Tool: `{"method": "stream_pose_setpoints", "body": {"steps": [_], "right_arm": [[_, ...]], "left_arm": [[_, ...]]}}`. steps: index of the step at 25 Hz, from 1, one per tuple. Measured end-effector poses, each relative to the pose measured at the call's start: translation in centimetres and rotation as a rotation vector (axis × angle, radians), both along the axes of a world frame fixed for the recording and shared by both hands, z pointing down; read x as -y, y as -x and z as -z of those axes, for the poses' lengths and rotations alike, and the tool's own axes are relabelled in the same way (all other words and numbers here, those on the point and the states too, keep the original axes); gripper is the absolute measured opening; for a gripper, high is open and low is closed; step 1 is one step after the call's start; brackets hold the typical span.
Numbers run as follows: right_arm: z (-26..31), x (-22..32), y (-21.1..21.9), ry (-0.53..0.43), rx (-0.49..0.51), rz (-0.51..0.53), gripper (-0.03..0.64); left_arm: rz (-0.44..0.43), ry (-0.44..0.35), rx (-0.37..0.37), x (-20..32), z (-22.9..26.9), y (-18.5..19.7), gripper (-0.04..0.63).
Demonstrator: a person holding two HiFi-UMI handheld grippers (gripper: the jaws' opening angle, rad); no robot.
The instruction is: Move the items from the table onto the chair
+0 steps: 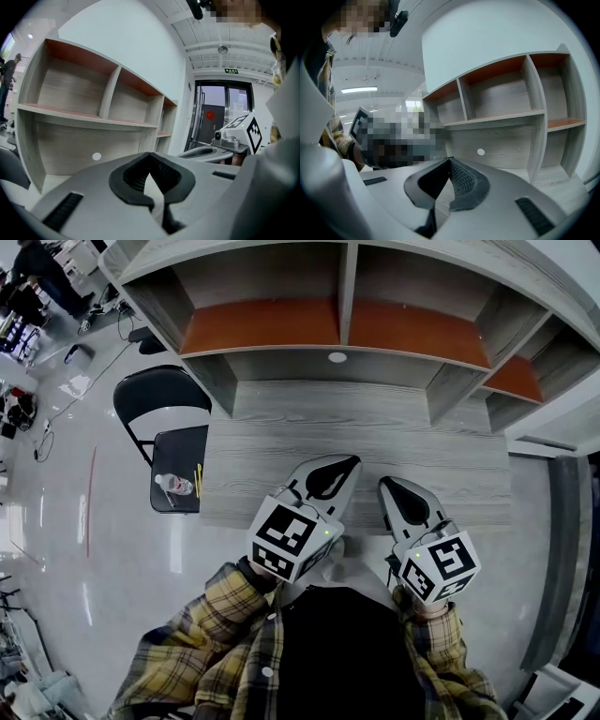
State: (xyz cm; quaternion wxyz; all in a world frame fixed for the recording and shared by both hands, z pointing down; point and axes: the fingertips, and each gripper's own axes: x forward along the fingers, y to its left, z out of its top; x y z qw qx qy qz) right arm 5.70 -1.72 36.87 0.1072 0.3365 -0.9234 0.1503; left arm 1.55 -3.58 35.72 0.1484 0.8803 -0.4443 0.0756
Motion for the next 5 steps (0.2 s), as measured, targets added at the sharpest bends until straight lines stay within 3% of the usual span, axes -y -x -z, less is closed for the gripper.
{"method": "stream_pose_setpoints", "body": {"steps": [5], "right_arm": [[0.0,0.2,-0.7,-0.008,-0.006,-0.014,0.017]], "left_arm": [[0.031,-0.043,-0.058,1.8,1.3,1.0,0.005]]}}
